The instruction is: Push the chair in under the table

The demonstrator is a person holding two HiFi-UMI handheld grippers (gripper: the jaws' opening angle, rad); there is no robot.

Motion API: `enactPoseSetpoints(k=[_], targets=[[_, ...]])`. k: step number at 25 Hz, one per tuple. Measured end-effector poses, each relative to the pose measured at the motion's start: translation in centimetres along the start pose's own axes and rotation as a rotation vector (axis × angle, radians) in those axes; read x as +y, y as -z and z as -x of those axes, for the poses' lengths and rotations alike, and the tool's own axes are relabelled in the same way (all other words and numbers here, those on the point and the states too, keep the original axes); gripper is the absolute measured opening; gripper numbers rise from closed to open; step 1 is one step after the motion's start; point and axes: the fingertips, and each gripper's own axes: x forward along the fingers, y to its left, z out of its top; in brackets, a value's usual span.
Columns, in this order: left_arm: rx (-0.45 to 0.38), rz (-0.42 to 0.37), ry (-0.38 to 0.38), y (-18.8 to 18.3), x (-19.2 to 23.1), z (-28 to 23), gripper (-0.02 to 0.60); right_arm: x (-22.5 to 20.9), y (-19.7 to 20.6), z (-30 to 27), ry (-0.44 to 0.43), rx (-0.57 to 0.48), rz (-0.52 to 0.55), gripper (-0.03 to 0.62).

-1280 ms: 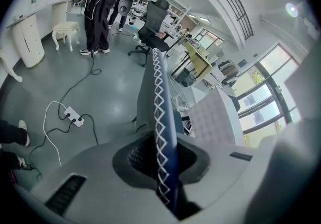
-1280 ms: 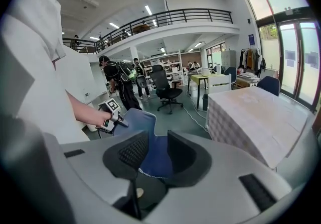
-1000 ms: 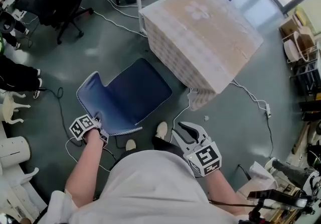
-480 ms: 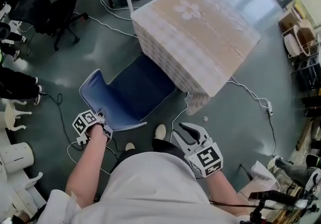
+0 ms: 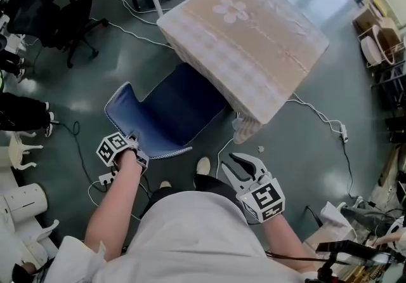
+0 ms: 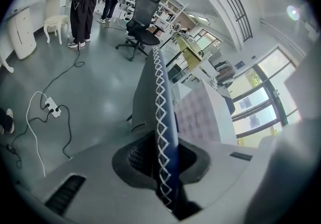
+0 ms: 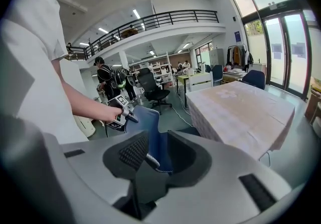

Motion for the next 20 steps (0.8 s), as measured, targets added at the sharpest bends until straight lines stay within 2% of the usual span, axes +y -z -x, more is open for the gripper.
enactPoseSetpoints(k=[8,20], targets=[[-0.019,0.013,0.012,-0.8,-2.7,-0.8,0.055,-1.5,-0.1,0.2,0.0,-0.004,-0.011,0.124],[-0.052,0.03,-0.008,-2.1,-2.0,-1.3,0.054,-2.8,0.0,0.0,-0.005,-0.011,-0.026,0.124]])
